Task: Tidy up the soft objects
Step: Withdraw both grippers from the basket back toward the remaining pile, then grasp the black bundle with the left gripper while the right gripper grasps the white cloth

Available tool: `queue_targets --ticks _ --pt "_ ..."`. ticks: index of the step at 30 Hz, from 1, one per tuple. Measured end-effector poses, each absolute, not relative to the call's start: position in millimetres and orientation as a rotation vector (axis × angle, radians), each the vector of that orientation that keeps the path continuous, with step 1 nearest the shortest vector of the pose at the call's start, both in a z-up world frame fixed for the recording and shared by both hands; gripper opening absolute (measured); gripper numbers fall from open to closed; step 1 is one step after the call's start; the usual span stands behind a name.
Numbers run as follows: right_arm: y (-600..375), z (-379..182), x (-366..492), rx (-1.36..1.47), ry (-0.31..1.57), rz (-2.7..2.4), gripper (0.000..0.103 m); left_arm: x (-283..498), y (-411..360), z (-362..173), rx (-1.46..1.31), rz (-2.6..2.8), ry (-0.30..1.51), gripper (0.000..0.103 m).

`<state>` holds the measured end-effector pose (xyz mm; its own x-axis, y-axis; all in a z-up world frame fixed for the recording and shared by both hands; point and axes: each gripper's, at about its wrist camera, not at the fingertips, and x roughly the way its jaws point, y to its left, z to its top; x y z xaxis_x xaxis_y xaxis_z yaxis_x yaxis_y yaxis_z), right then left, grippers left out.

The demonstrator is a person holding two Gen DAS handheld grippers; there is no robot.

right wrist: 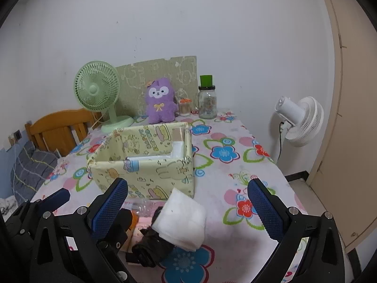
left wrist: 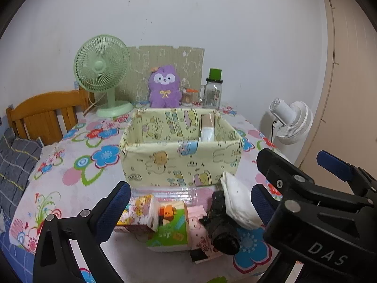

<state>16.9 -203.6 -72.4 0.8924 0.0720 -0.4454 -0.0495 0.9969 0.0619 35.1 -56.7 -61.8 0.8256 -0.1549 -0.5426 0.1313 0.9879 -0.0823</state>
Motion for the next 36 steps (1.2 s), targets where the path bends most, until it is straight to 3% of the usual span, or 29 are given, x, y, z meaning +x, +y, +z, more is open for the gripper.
queue_targets --ticks 36 --pt "-197.6 -138.1 64.8 0.069 0.686 0.101 0.088 70.4 -64.3 -118.3 0.005 -0.135 0.724 0.102"
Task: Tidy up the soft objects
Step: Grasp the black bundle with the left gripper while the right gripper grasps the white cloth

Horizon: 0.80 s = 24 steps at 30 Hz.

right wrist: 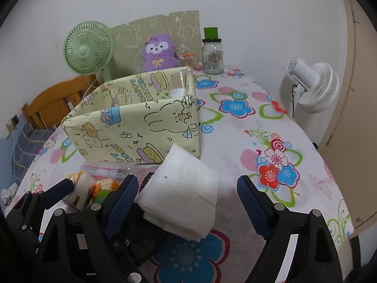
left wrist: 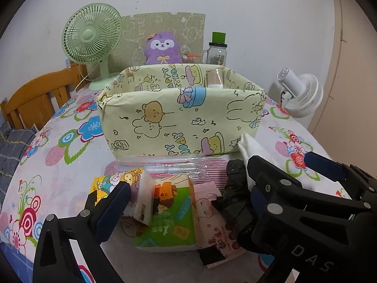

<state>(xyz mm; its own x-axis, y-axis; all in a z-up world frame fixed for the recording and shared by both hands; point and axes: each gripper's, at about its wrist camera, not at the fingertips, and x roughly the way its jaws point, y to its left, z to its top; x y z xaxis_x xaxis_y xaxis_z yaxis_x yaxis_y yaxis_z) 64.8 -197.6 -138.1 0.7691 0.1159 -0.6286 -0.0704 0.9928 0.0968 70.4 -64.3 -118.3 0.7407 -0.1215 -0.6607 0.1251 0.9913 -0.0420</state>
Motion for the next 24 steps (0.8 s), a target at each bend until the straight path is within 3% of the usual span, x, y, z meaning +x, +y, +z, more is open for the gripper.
queue_targets --ticks 8,14,17,19,24 --pt "-193.4 -147.5 78.5 0.089 0.726 0.128 0.082 80.1 -64.8 -123.8 0.036 -0.103 0.733 0.102" --pt "-191.4 -150.3 85.1 0.116 0.742 0.155 0.059 85.1 -64.6 -125.4 0.045 -0.101 0.736 0.103" --pt "-189.2 -150.5 87.1 0.118 0.744 0.166 0.041 86.8 -62.9 -125.3 0.040 -0.099 0.738 0.103" --pt "-188.4 -150.6 88.3 0.122 0.747 0.167 0.023 87.3 -62.8 -125.3 0.041 -0.098 0.737 0.103" --pt "-187.8 -151.4 89.3 0.132 0.754 0.170 0.014 87.9 -62.9 -125.5 0.042 -0.099 0.737 0.103"
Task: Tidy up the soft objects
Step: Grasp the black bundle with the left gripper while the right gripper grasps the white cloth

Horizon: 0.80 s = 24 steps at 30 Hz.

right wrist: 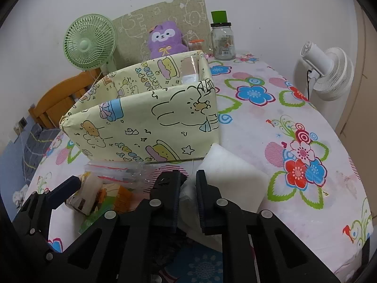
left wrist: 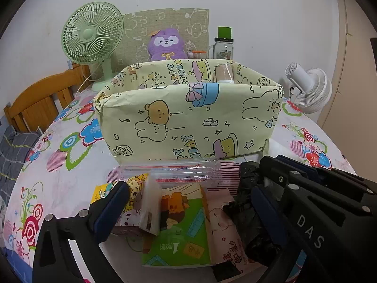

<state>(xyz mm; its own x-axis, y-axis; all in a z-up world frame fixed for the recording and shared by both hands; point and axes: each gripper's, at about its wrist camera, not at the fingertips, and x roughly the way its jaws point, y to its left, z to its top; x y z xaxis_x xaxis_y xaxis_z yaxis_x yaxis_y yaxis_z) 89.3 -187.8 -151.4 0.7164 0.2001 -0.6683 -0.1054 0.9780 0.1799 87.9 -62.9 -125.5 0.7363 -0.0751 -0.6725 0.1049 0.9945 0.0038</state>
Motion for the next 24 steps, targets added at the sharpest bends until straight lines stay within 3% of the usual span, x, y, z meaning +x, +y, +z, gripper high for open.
queue_targets --ticks 14,17,19,21,24 --pt "-197.9 -141.7 80.7 0.122 0.730 0.144 0.013 80.1 -66.5 -118.4 0.026 -0.120 0.719 0.102" --pt "-200.8 -139.2 78.5 0.111 0.724 0.129 0.028 76.5 -73.0 -114.9 0.033 -0.137 0.708 0.102" --pt "-205.0 -137.5 75.9 0.111 0.712 0.112 0.053 74.8 -77.5 -113.7 0.037 -0.144 0.703 0.102" --pt "-210.2 -136.7 73.2 0.119 0.700 0.101 0.061 74.7 -80.5 -113.7 0.033 -0.156 0.702 0.099" --pt "-217.6 -139.2 72.2 0.136 0.710 0.094 0.062 74.4 -85.9 -115.9 0.040 -0.169 0.713 0.091"
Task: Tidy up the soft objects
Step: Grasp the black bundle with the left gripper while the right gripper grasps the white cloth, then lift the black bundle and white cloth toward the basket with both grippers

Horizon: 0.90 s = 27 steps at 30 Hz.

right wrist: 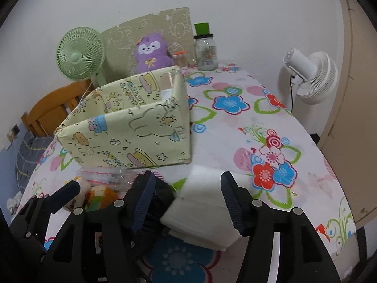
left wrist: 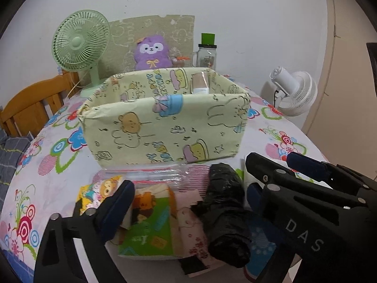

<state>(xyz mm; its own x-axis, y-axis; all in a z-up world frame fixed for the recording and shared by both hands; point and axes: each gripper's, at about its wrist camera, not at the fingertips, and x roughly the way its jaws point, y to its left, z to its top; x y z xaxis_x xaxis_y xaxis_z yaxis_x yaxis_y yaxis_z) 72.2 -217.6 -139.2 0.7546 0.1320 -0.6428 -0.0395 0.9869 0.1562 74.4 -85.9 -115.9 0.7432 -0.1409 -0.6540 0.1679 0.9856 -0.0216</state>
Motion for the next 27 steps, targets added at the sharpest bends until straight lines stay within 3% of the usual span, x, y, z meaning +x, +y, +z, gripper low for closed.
queue_targets --ticks 5,7,9,12,27 --pt "-226.3 -145.5 71.5 0.151 0.731 0.082 0.062 75.6 -97.5 -121.5 0.063 -0.182 0.737 0.079" --pt "-229.9 -148.0 72.4 0.156 0.740 0.075 0.069 75.6 -102.2 -124.3 0.076 -0.190 0.743 0.072" --pt "-232.3 -149.8 72.3 0.160 0.740 0.074 0.075 76.3 -107.3 -127.6 0.096 -0.192 0.753 0.047" --pt "-234.5 -151.7 73.2 0.160 0.746 0.063 0.081 79.2 -111.5 -131.7 0.098 -0.210 0.773 0.031" --pt "-236.0 -168.1 96.5 0.183 0.831 0.015 0.083 95.6 -109.0 -135.5 0.101 -0.186 0.769 0.024"
